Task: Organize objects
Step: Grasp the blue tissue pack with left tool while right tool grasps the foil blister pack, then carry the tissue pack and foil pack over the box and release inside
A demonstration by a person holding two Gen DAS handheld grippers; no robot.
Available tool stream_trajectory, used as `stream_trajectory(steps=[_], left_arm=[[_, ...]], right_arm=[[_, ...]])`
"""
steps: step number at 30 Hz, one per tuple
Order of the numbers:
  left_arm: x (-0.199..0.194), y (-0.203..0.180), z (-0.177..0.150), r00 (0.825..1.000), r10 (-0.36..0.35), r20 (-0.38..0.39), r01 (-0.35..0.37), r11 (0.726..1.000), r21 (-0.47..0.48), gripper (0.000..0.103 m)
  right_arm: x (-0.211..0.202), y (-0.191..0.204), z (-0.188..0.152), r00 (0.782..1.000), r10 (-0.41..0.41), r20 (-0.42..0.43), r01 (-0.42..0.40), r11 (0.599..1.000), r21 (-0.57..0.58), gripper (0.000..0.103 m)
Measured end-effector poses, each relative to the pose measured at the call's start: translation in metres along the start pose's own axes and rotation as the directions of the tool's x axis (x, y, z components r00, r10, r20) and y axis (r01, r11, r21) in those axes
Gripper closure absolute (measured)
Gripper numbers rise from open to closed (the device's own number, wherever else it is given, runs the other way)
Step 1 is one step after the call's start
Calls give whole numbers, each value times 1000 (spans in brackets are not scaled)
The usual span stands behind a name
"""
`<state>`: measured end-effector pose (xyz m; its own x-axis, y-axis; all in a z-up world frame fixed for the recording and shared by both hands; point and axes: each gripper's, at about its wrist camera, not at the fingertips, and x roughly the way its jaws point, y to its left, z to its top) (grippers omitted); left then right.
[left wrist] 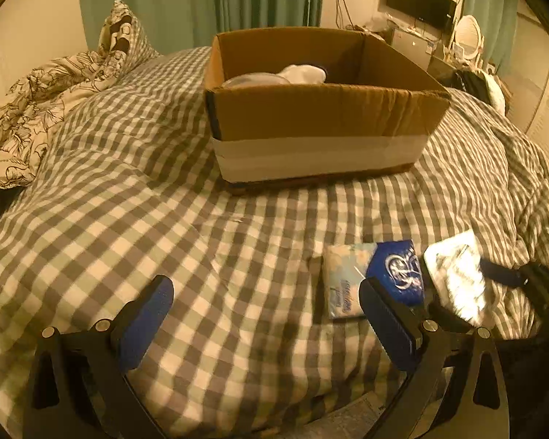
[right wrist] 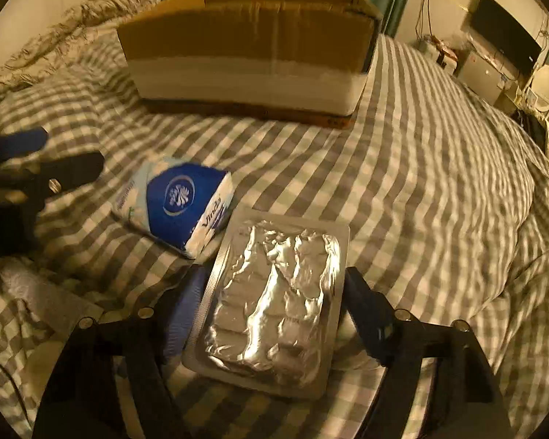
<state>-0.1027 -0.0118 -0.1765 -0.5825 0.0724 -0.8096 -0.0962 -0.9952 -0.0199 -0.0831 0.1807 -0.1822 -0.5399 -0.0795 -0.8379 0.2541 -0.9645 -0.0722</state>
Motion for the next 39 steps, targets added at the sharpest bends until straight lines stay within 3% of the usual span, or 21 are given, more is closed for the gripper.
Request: stream_trajectory(steps=[4, 8, 11, 17, 18, 20, 21, 27, 34, 39], left_arm=[[2, -19, -2, 1000, -7, -18, 8, 999, 40, 0], [8, -41, 2, 994, -105, -33, 107, 993, 57, 0], [21, -57, 8, 990, -137, -45, 140, 987, 76, 0], [55, -61, 16, 985, -123, -122, 130, 990, 50, 0], [56, -61, 14, 983, -133, -129, 140, 989, 51, 4], [59, -63, 10, 979, -144, -141, 154, 986, 60, 22], [57, -63, 10, 980, -144, -135, 153, 986, 64, 26], [29, -57, 9, 981, -178, -83, 183, 982, 55, 26], [-25, -41, 18, 990, -142, 23, 141, 989, 52, 26], [-72, -38, 37, 982, -138, 129, 129, 989, 74, 26]], right_arm=[[-32, -27, 5, 996, -18, 86, 13, 999, 52, 31], [-49, -55, 10, 990, -55, 128, 42, 994, 103, 31], [-47, -65, 10, 990, -45, 130, 28, 992, 125, 31], [-32, -66, 2, 995, -12, 102, 0, 993, 119, 31], [-31, -66, 2, 995, -9, 102, -3, 993, 120, 31], [-31, -66, 2, 995, -6, 104, -6, 993, 118, 31], [-31, -66, 2, 995, -7, 104, -6, 993, 118, 31], [-49, -60, 4, 991, -44, 123, 31, 994, 109, 31], [-98, -39, 9, 977, -109, 185, 99, 993, 61, 31], [-137, -28, 17, 960, -121, 251, 114, 993, 41, 31]])
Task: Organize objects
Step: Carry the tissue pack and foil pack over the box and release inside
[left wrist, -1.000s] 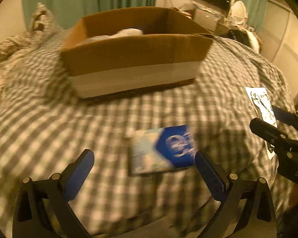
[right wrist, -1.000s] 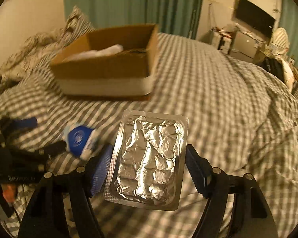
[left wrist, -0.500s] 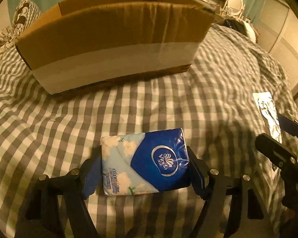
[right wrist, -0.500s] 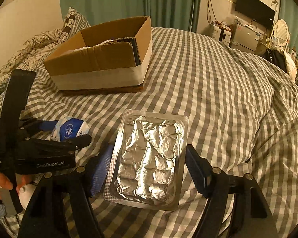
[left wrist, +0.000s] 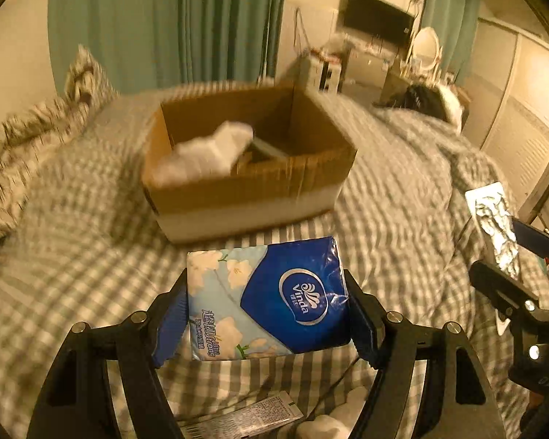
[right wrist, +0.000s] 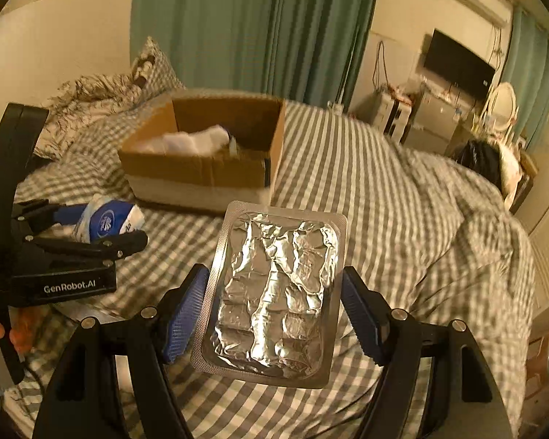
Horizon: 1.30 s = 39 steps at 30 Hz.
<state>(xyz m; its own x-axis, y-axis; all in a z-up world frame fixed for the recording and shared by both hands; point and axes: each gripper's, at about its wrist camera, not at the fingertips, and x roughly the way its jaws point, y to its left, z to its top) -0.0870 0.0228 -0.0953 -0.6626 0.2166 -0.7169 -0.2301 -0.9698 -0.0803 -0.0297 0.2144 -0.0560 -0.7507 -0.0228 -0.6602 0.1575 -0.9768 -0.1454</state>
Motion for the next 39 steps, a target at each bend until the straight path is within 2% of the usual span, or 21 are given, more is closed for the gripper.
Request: stream_trajectory(steps=[4, 9, 15, 20, 24, 29, 32, 39], left_arm=[[-34, 3, 21, 997, 9, 81, -10, 1000, 14, 26], [-49, 7, 60, 989, 40, 144, -46, 998, 44, 26], [-44, 19, 120, 976, 77, 206, -86, 996, 38, 26], [-18, 27, 161, 970, 85, 229, -99, 994, 48, 26], [19, 33, 175, 970, 113, 215, -132, 988, 75, 26], [78, 60, 168, 987, 98, 124, -101, 995, 18, 26], [106, 68, 158, 981, 169, 90, -172, 985, 22, 26], [138, 81, 144, 989, 145, 30, -145, 989, 4, 24]], right_arm=[[-24, 1, 25, 997, 21, 75, -19, 1000, -23, 31], [-31, -1, 67, 986, 55, 160, -46, 997, -61, 31], [-13, -12, 133, 964, 117, 239, -110, 993, -42, 31], [16, -13, 174, 958, 134, 253, -127, 991, -43, 31], [52, -11, 194, 959, 147, 243, -146, 989, -22, 31], [108, 2, 207, 967, 172, 190, -171, 985, -23, 31], [143, 13, 203, 972, 185, 146, -185, 983, -14, 31], [183, 14, 190, 975, 204, 90, -206, 979, 13, 30]])
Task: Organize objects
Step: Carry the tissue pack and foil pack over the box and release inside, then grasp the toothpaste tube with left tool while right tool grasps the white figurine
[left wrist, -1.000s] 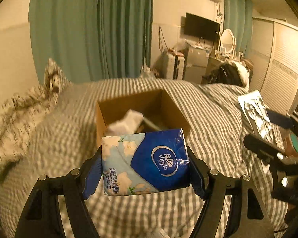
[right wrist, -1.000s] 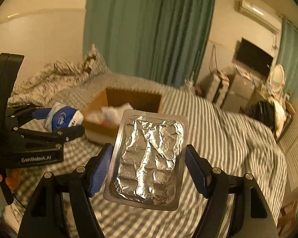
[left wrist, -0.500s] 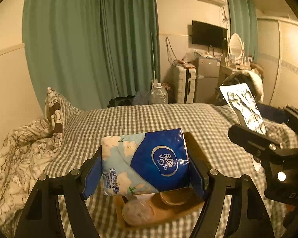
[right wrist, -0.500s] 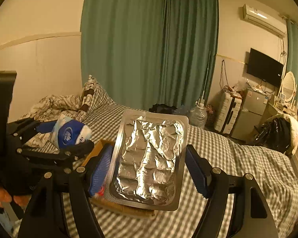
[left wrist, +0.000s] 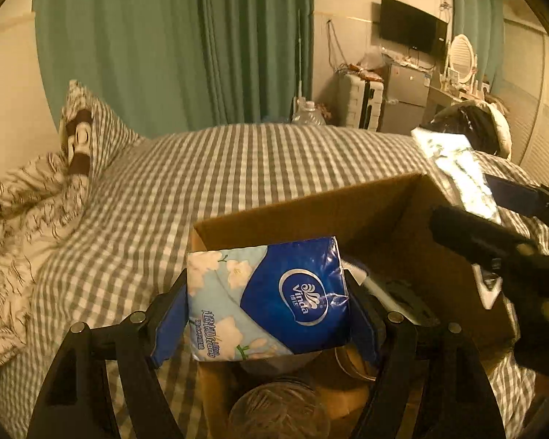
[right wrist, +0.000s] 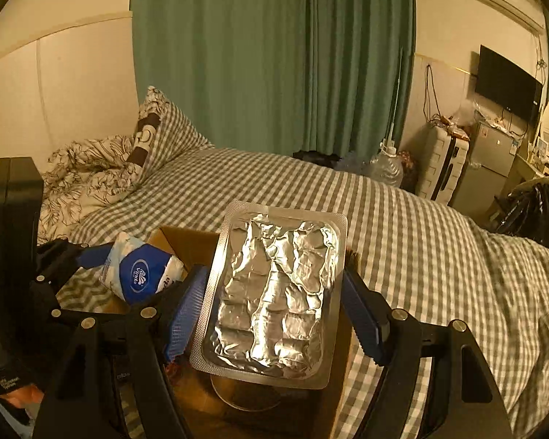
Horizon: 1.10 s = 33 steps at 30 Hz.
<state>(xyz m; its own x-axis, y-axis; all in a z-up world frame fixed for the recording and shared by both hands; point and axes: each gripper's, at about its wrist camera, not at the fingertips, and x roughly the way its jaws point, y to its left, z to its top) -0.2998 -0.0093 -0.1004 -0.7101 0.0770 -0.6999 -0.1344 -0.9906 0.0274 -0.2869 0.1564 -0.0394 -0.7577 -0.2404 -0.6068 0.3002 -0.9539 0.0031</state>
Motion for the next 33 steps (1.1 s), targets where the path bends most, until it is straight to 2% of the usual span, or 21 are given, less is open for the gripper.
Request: stream_trajectory(steps=[2, 3, 4, 8, 13, 17, 21, 25, 28, 33], left_arm=[[-2, -2, -9, 1000, 6, 1, -6, 1000, 13, 17], [-4, -4, -13, 1000, 10, 1, -10, 1000, 21, 9], [-8, -6, -19, 1000, 10, 1, -10, 1000, 28, 6], [-37, -18, -22, 1000, -12, 16, 11, 999, 47, 6], [-112, -18, -13, 994, -38, 105, 40, 999, -13, 1], [-174, -11, -5, 991, 20, 129, -14, 999, -45, 1], [-232, 0, -7, 986, 49, 162, -44, 998, -35, 1], [-289, 12, -25, 977, 79, 197, -73, 997, -35, 1], [-313, 19, -49, 980, 81, 183, -76, 996, -36, 0], [-313, 25, -94, 988, 87, 126, -81, 996, -46, 0]], right_arm=[[-2, -4, -2, 1000, 11, -4, -11, 1000, 16, 27], [-4, -4, -1, 1000, 2, -4, -2, 1000, 16, 19], [-11, -3, -1, 1000, -22, 7, 22, 1000, 6, 15], [-45, -1, 1, 996, -73, 42, 74, 997, -15, 10], [-120, -1, 7, 993, -64, 102, 63, 998, 5, 9], [-187, 7, 10, 983, -105, 151, 108, 994, -8, 9], [-256, 20, 6, 975, -113, 192, 123, 992, -40, 9], [-303, 36, -3, 969, -127, 210, 145, 987, -69, 8], [-328, 50, -18, 970, -129, 207, 147, 987, -71, 8], [-334, 69, -57, 978, -126, 166, 136, 989, -55, 7]])
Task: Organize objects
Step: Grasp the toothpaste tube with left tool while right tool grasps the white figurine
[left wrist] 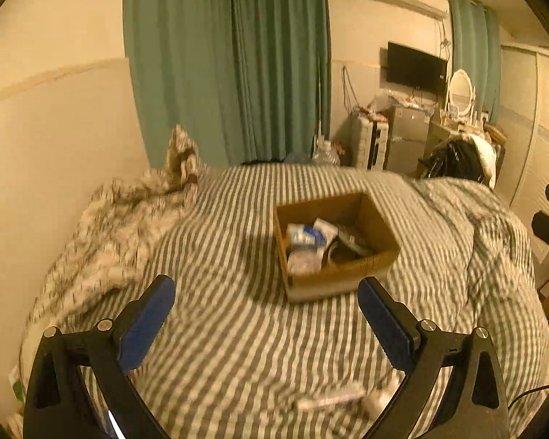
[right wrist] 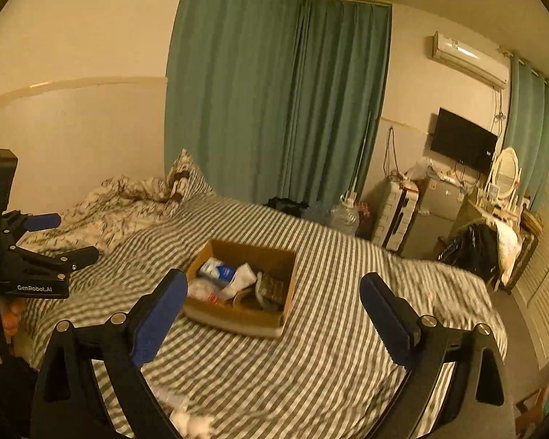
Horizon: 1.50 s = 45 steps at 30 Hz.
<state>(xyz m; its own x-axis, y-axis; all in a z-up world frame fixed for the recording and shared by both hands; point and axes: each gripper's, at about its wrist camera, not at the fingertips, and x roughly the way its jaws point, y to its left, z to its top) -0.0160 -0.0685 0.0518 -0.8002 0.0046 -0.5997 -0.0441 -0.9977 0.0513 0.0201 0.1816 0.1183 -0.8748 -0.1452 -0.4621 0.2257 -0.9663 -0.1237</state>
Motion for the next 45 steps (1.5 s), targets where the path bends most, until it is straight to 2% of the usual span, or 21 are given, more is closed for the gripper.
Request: stream_trajectory(steps=[1, 4, 6, 9, 11, 15, 19, 24, 26, 27, 30, 32, 34, 36, 38, 40, 42, 43, 44, 45], left_arm=[[2, 0, -14, 1000, 2, -14, -2, 1000, -5, 0], [15, -1, -54, 997, -45, -64, 45, 999, 3, 0], [28, -6, -80, 993, -52, -101, 55, 998, 26, 0], [49, -14, -113, 988, -50, -143, 60, 996, 60, 0], [59, -19, -128, 986, -48, -161, 61, 995, 77, 0], [73, -34, -148, 978, -52, -204, 83, 986, 146, 0], [85, -40, -157, 976, -20, -217, 65, 977, 201, 0], [98, -34, -163, 972, 13, -234, 38, 976, 215, 0], [101, -34, -164, 971, 11, -237, 44, 973, 225, 0], [102, -35, -165, 971, 13, -239, 44, 972, 232, 0], [106, -41, -165, 968, 3, -251, 61, 966, 250, 0], [110, -49, -164, 964, -23, -264, 93, 963, 254, 0], [116, -62, -163, 962, -46, -271, 125, 951, 283, 0], [128, -77, -164, 963, -32, -269, 125, 934, 335, 1], [144, -90, -170, 948, -32, -317, 155, 915, 372, 4], [155, -101, -178, 923, -42, -381, 206, 893, 400, 16], [159, -110, -186, 908, -38, -416, 240, 863, 445, 24], [159, -111, -188, 905, -45, -423, 253, 856, 450, 34], [159, -112, -188, 896, -66, -438, 278, 854, 440, 39], [160, -111, -188, 891, -79, -446, 290, 856, 427, 52]], right_arm=[[2, 4, -12, 1000, 5, -16, -5, 1000, 13, 7], [11, 18, -54, 995, -104, -2, 104, 994, 38, 7], [25, 30, -81, 993, -113, -24, 113, 993, 26, 7], [61, 47, -121, 985, -71, -156, 73, 997, 8, 7], [80, 50, -145, 975, -10, -224, 21, 999, 45, 7], [112, 54, -178, 932, 56, -359, -30, 996, 79, 7], [121, 63, -203, 900, 149, -411, -110, 987, 118, 7], [147, 86, -227, 852, 202, -483, -174, 979, 103, 7], [154, 89, -232, 842, 206, -499, -179, 979, 101, 14], [156, 89, -235, 840, 195, -506, -173, 981, 90, 23], [153, 81, -232, 846, 209, -491, -175, 978, 116, 24], [144, 71, -225, 868, 184, -461, -152, 983, 107, 24], [137, 58, -216, 886, 170, -432, -131, 984, 119, 24], [132, 42, -208, 898, 158, -412, -106, 984, 146, 24], [130, 32, -204, 905, 138, -403, -82, 985, 152, 24], [128, 23, -203, 908, 130, -397, -68, 984, 167, 23], [128, 19, -204, 908, 133, -397, -66, 982, 179, 23], [128, 18, -205, 907, 135, -399, -64, 981, 184, 23], [130, 17, -207, 906, 136, -402, -64, 980, 188, 23], [130, 17, -208, 904, 139, -404, -65, 979, 193, 23]])
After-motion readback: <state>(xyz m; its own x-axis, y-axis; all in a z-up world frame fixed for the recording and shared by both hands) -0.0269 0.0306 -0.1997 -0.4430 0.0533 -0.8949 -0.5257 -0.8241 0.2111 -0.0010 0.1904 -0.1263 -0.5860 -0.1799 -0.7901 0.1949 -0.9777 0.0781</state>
